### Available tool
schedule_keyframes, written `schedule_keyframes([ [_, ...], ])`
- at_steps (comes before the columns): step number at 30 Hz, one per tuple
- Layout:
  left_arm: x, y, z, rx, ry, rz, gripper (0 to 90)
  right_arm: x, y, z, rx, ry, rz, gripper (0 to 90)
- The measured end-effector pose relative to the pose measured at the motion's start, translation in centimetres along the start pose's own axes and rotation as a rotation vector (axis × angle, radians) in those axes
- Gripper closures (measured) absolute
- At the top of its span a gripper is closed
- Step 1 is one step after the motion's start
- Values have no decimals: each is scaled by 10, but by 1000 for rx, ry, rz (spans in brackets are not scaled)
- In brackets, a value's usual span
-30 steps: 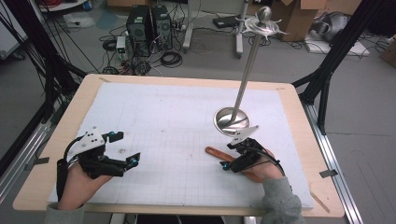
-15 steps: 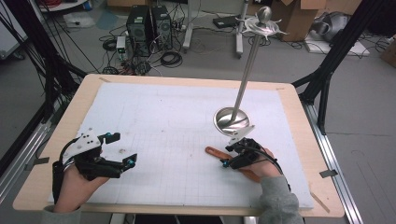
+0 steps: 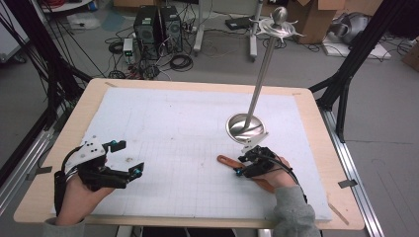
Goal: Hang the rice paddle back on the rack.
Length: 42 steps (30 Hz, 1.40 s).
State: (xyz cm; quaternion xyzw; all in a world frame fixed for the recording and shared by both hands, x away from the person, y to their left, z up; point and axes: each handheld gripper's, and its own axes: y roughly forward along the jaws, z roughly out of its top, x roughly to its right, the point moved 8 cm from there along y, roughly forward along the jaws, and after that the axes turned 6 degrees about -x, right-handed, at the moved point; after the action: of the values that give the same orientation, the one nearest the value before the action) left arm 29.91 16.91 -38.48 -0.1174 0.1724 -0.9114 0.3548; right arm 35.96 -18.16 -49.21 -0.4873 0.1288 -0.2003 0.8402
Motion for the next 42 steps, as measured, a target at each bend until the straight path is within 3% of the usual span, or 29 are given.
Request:
schedule_keyframes([
  [8,0,0,-1,-5,0,-2,30,0,-1,-1,-7,-5,-14,552],
  [15,0,1,-1,-4,0,-1,30,-1,-1,-2,-5,-1,-8,639],
  [30,0,1,1,0,0,-2,30,-2,-4,-2,-2,14,-5,648],
  [42,1,6,1,-5,2,-12,30,-1,-28,3,108,24,-20,649],
])
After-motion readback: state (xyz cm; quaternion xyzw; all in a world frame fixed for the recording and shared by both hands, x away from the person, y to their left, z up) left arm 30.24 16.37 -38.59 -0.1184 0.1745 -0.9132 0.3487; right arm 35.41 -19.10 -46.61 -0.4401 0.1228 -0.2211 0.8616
